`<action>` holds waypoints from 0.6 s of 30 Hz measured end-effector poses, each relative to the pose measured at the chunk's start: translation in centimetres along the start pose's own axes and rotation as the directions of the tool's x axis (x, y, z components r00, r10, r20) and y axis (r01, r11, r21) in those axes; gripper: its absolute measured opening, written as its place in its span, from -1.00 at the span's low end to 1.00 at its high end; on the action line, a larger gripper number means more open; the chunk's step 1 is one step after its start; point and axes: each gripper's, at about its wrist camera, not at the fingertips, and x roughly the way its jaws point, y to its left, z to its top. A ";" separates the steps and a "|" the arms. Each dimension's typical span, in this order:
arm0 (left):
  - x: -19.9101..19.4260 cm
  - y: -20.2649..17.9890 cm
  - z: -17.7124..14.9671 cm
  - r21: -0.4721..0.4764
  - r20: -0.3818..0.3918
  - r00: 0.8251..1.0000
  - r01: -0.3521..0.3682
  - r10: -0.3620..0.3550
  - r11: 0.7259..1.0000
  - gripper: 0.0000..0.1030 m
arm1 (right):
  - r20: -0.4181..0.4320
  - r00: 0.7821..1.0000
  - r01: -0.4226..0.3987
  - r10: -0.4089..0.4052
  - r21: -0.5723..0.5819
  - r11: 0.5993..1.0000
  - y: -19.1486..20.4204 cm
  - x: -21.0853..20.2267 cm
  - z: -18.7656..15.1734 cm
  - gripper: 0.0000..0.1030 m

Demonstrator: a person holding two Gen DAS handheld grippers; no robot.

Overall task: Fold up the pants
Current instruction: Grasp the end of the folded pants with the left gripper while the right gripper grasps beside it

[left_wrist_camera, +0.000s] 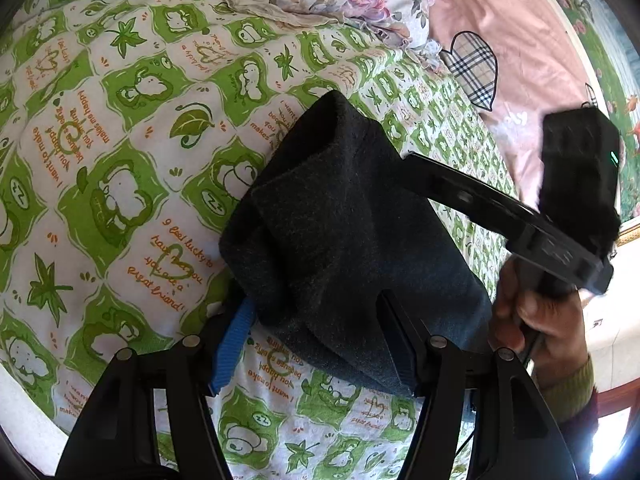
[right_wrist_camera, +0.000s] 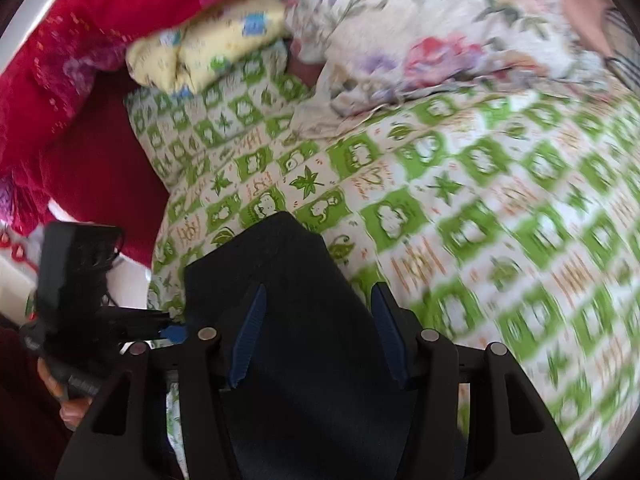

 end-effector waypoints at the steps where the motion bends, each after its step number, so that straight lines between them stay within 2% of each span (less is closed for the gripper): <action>1: 0.0 0.1 0.0 -0.002 0.003 1.000 -0.001 0.001 1.000 0.24 | -0.021 1.000 -0.003 0.003 -0.010 1.000 -0.1 0.6 0.4 0.09; 3: 0.1 -0.1 0.0 0.002 0.012 1.000 -0.015 0.015 1.000 0.08 | -0.065 0.998 -0.011 0.009 -0.034 0.999 -0.1 1.8 1.0 0.08; 4: 0.2 -0.3 0.1 0.014 0.021 0.999 -0.040 0.039 0.999 0.01 | -0.077 0.997 -0.016 0.012 -0.043 0.999 -0.1 2.2 1.1 -0.03; 6: 0.4 -0.5 0.4 0.030 0.031 0.998 -0.063 0.062 0.998 -0.31 | -0.096 0.995 -0.029 0.023 -0.058 0.998 0.2 2.8 1.2 -0.34; 9: 0.5 -0.5 0.7 0.037 0.036 0.997 -0.068 0.066 0.997 -0.49 | -0.076 0.997 -0.015 0.010 -0.066 0.998 0.6 2.2 1.0 -0.58; 12: 0.0 -1.4 0.8 0.057 0.036 0.998 -0.059 0.057 0.997 -0.63 | -0.015 0.999 -0.030 0.029 -0.044 0.999 0.6 0.4 0.4 -0.63; 16: -1.5 -4.4 0.8 0.131 0.060 0.998 -0.035 0.028 0.991 -0.64 | 0.082 0.996 -0.044 0.046 -0.027 0.999 0.8 -2.9 -0.5 -0.64; 18: -2.4 -6.3 0.5 0.180 0.076 0.997 -0.022 0.009 0.983 -0.64 | 0.157 0.986 -0.055 0.056 -0.011 0.998 0.9 -5.5 -1.3 -0.65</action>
